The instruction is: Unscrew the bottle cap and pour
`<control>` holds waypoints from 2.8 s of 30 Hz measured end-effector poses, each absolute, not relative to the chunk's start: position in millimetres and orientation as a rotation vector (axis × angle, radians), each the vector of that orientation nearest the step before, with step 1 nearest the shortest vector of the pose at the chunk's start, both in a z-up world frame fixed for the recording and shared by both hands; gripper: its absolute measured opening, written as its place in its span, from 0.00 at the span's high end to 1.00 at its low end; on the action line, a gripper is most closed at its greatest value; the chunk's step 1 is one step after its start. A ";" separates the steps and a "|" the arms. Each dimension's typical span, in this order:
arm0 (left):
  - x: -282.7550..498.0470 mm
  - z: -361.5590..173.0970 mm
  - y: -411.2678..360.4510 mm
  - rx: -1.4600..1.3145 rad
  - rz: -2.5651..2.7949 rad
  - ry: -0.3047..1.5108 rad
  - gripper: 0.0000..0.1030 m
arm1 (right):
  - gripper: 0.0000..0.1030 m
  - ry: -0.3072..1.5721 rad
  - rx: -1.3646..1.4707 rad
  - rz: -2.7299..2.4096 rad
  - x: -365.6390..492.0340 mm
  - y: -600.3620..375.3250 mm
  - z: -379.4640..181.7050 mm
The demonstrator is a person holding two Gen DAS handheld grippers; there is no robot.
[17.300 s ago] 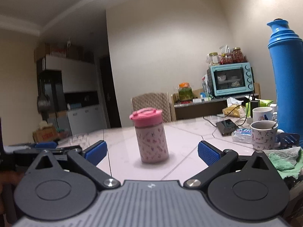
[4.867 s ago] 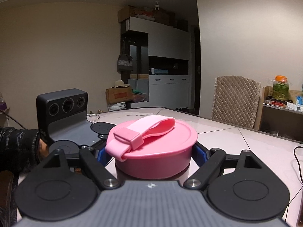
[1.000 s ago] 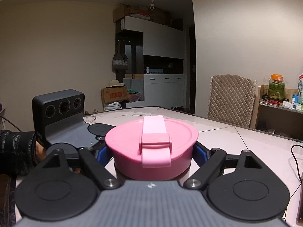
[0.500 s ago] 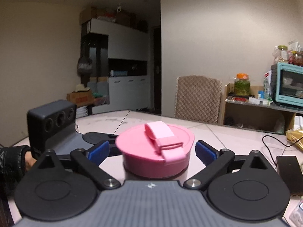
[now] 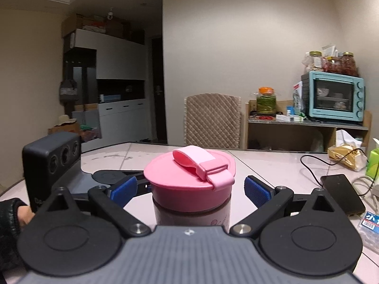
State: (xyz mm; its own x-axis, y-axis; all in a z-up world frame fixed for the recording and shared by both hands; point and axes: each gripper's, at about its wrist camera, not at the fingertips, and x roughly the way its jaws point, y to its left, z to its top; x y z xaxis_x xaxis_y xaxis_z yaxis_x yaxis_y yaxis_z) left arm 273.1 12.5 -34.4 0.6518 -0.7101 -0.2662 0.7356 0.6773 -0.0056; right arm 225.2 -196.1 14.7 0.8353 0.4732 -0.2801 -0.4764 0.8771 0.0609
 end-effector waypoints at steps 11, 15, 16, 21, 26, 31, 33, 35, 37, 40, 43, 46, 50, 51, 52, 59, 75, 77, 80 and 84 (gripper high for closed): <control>272.7 -34.3 11.3 0.106 -0.822 0.256 0.13 | 0.07 0.310 -0.019 0.424 233.4 -177.0 11.3; 272.7 -34.3 11.1 0.106 -0.822 0.256 0.13 | 0.08 0.310 -0.003 0.406 235.5 -175.9 9.1; 272.7 -34.3 11.0 0.106 -0.822 0.256 0.13 | 0.08 0.310 0.003 0.404 236.1 -175.4 8.8; 272.6 -34.3 11.1 0.106 -0.822 0.256 0.13 | 0.08 0.311 0.017 0.391 238.1 -172.8 8.3; 272.6 -34.4 11.0 0.106 -0.823 0.256 0.13 | 0.15 0.312 0.024 0.377 240.2 -173.6 6.1; 272.5 -34.4 10.8 0.106 -0.822 0.256 0.13 | 0.16 0.299 0.018 0.393 238.8 -175.1 3.9; 272.4 -34.4 10.8 0.106 -0.823 0.256 0.13 | 0.16 0.300 0.014 0.404 240.2 -175.8 5.1; 272.4 -34.4 10.7 0.106 -0.823 0.256 0.13 | 0.16 0.299 0.008 0.423 240.6 -177.9 5.0; 272.4 -34.4 10.6 0.106 -0.823 0.256 0.13 | 0.17 0.296 0.003 0.444 240.9 -180.3 4.7; 272.4 -34.4 10.7 0.106 -0.822 0.256 0.13 | 0.17 0.291 -0.012 0.484 241.3 -183.5 5.2; 272.4 -34.4 10.4 0.106 -0.822 0.256 0.13 | 0.17 0.290 -0.037 0.536 243.4 -188.1 6.3; 272.8 -34.6 10.5 0.106 -0.822 0.256 0.13 | 0.17 0.294 -0.049 0.601 247.8 -194.8 7.6; 273.1 -34.6 10.4 0.107 -0.822 0.256 0.13 | 0.17 0.286 -0.070 0.695 254.5 -204.6 7.6; 273.3 -34.7 10.5 0.106 -0.822 0.256 0.13 | 0.17 0.285 -0.071 0.708 255.7 -205.9 7.5; 273.4 -34.7 10.5 0.106 -0.822 0.256 0.13 | 0.17 0.284 -0.074 0.734 257.9 -208.5 7.5; 273.9 -35.0 10.6 0.107 -0.822 0.256 0.13 | 0.17 0.273 -0.094 0.884 269.9 -223.3 9.2; 273.3 -35.0 9.8 0.107 -0.822 0.256 0.13 | 0.17 0.260 -0.067 1.061 290.7 -245.2 10.3; 273.3 -35.1 9.7 0.107 -0.822 0.256 0.13 | 0.15 0.260 -0.069 1.051 289.2 -246.3 10.4; 273.4 -35.2 9.4 0.107 -0.822 0.256 0.13 | 0.03 0.258 -0.080 1.005 283.5 -246.4 12.1; 273.6 -35.3 9.2 0.107 -0.822 0.256 0.13 | 0.02 0.269 -0.088 0.930 271.6 -245.0 17.8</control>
